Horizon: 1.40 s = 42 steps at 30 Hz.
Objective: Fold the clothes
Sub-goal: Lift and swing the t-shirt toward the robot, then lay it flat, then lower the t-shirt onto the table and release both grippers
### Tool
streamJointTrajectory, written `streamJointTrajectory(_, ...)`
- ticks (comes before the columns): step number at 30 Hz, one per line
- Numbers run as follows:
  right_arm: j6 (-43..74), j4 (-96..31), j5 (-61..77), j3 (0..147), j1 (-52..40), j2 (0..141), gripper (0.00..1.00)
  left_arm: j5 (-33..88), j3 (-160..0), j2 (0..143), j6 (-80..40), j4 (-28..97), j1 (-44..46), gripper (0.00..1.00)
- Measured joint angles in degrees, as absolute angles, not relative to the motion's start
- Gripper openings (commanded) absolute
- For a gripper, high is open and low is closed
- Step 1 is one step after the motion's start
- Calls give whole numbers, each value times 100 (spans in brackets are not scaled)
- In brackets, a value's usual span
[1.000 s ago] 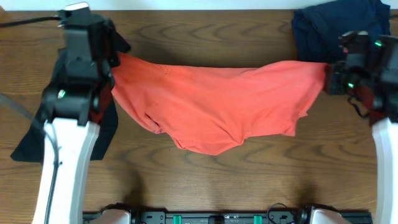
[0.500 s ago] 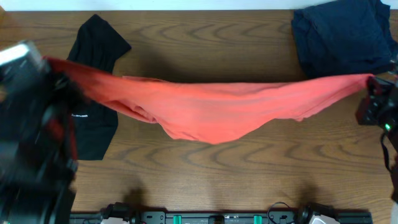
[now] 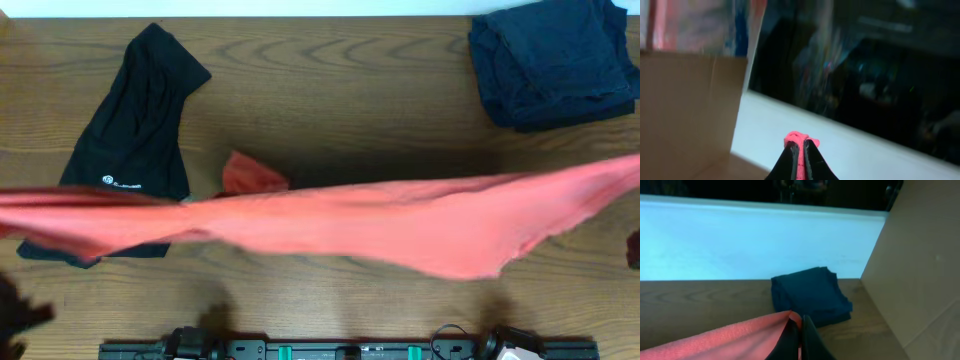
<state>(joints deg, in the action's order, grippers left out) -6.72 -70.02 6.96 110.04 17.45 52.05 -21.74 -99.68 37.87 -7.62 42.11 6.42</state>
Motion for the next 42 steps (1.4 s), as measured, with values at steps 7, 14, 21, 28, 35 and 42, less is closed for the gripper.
streamJointTrajectory(7,-672,-7072,685,11174,1745,5234,1,-2091,-10538,3771,-523,3868,642,6)
streamJointTrajectory(14,-672,-7251,967,11227,1745,5852,1,-2117,-10567,4029,-360,4154,642,6)
streamJointTrajectory(21,-757,-7376,1347,11183,1745,7096,1,-2316,-10573,5402,-294,4442,642,6)
streamJointTrajectory(28,-980,-7144,1850,11054,1739,8567,1,-2353,-10527,6997,-292,4480,642,6)
streamJointTrajectory(35,-1063,-5970,2025,11034,1463,10147,1,-2353,-10525,8493,-292,4093,572,7)
streamJointTrajectory(42,-1081,-4311,2073,11019,974,11747,1,-2220,-10523,10101,-274,3037,360,6)
